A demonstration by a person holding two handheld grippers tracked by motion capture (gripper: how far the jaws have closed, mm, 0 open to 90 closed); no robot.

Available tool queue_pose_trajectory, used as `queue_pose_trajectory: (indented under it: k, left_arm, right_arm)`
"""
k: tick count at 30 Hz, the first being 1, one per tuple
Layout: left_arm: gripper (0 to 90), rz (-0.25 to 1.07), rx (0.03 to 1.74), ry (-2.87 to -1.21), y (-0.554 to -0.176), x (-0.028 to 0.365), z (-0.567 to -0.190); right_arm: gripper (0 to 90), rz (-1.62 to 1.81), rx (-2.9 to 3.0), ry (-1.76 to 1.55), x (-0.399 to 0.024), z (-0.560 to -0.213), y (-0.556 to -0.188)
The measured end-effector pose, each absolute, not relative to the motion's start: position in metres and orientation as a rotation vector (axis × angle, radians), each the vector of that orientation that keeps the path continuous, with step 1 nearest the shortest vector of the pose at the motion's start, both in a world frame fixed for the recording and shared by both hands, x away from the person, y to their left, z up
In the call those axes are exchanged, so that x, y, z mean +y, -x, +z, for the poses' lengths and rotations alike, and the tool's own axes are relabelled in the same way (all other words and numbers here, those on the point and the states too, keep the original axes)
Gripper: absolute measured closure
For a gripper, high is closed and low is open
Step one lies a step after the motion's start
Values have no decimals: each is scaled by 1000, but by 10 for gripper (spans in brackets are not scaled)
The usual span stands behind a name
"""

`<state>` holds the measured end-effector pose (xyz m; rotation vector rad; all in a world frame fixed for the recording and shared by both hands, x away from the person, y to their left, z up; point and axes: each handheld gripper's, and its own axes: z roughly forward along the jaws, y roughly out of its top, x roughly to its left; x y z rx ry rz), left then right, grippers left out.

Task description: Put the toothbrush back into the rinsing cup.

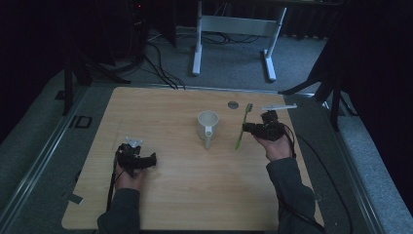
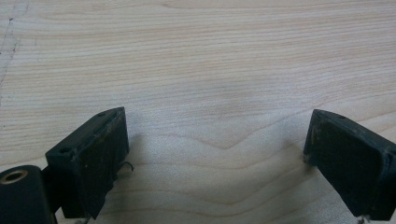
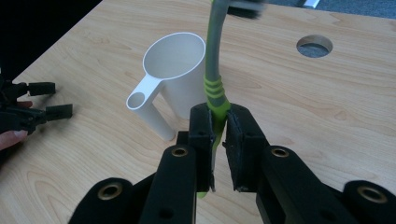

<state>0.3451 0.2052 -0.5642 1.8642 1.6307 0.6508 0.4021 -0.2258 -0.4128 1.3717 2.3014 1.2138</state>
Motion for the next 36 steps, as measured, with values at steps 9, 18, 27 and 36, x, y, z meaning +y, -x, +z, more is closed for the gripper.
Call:
queue_pose_trajectory:
  k: [9, 18, 27, 36]
  left_arm:
    - [70, 651, 1631, -1867, -345, 205, -564]
    - [69, 651, 1631, -1865, -345, 205, -564]
    - [69, 651, 1631, -1864, -345, 205, -564]
    - [69, 651, 1631, -1866, -345, 205, -564]
  right_arm:
    - [809, 1248, 2280, -1381, -226, -413, -404]
    - [809, 1275, 2248, -1390, -227, -412, -404]
    - [809, 1302, 2219, -1396, -227, -409, -405]
    - [809, 1322, 2204, -1400, -225, -407, -406]
